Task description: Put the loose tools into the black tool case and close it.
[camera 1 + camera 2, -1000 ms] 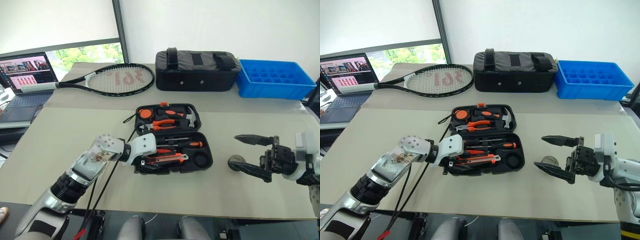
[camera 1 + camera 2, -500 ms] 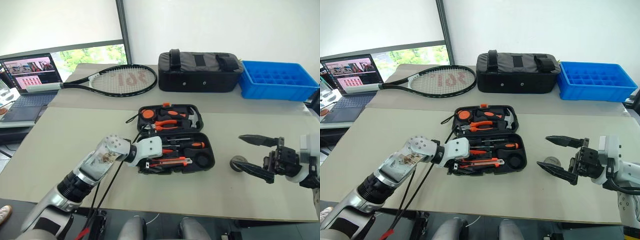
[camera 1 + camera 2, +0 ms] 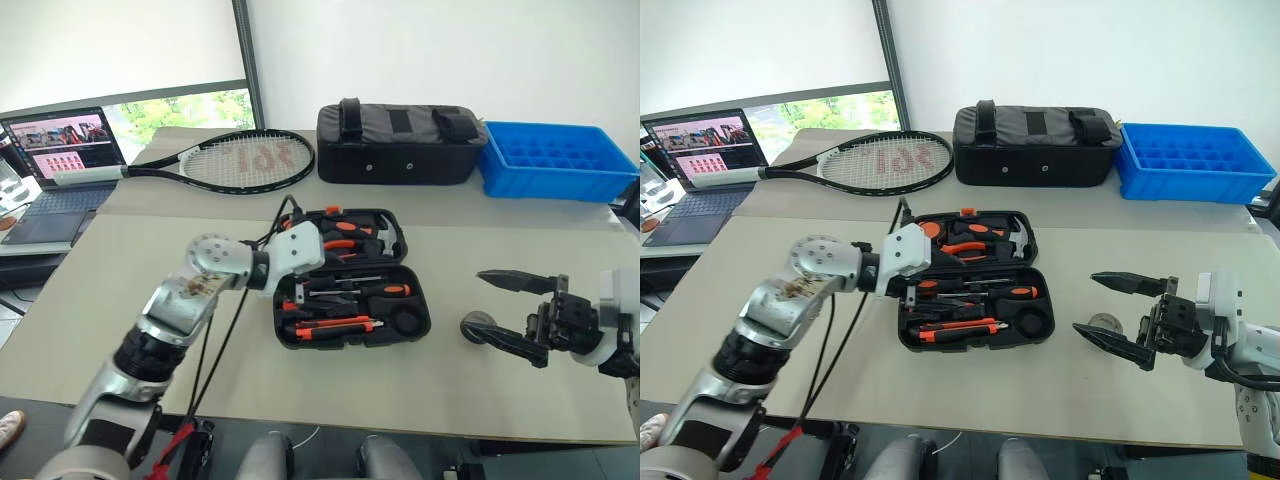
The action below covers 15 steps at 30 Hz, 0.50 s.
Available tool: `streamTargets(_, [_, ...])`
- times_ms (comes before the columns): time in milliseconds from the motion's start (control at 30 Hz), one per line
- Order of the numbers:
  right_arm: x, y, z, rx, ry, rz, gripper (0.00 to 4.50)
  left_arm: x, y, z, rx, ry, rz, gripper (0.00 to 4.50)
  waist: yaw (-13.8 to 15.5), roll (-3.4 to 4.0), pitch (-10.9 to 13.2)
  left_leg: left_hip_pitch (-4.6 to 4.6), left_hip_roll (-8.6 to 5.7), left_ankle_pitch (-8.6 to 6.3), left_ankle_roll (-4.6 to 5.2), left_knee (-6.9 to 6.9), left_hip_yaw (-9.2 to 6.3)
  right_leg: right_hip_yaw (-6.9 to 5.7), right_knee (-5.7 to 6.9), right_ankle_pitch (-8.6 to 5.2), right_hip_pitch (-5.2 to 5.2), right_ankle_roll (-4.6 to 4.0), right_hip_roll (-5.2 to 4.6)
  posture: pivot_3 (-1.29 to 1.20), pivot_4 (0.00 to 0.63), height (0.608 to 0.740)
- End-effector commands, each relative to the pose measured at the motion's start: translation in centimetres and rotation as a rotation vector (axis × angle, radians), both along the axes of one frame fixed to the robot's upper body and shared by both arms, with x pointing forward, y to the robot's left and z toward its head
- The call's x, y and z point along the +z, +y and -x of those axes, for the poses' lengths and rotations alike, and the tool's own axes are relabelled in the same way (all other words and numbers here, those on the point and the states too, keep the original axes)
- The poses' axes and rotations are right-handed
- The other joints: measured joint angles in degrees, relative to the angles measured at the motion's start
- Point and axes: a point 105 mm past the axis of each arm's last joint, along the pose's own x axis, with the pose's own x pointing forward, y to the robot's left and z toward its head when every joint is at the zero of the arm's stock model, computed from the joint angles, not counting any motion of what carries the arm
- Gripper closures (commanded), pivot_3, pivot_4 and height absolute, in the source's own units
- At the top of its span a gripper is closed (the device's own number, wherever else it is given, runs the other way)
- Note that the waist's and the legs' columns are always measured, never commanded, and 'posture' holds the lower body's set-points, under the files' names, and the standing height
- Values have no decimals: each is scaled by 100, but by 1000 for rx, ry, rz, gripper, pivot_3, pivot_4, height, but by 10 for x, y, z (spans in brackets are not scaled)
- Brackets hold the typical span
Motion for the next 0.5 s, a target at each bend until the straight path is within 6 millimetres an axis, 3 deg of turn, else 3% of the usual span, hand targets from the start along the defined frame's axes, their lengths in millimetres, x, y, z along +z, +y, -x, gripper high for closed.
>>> streamTargets(33, [10, -4, 6, -9, -32, 14, 0, -10, -2, 2, -32, -10, -11, 2789, -5, 0, 0, 0, 1, 0, 0, 0, -2, 0, 0, 0, 0, 0, 2, 0, 150, 707])
streamTargets(167, [9, -7, 9, -24, -28, 23, 0, -23, -4, 6, -44, 24, -13, 4351, -1, 1, 0, 1, -1, 0, 0, 3, -1, 3, 3, 0, 1, 0, 0, 0, 150, 707])
streamTargets(200, [9, -8, 9, -27, -27, 25, 0, -26, -4, 6, -44, 32, -14, 4483, -1, 1, 0, 1, -1, 0, 0, 4, -1, 3, 3, 0, 1, 0, 0, 0, 150, 707])
streamTargets(333, [9, -9, 11, -38, -25, 32, 0, -52, -1, 13, -53, 79, -63, 4483, -6, 3, -1, 1, -1, 0, 0, 4, -1, 4, 3, 0, 1, 0, 1, 0, 150, 707])
streamTargets(500, [10, -9, 12, -42, -23, 40, 0, -70, 1, 19, -61, 96, -103, 4483, -1, 14, -9, 2, -1, 0, 0, 5, -1, 6, 3, 0, 5, 0, 0, 0, 150, 707])
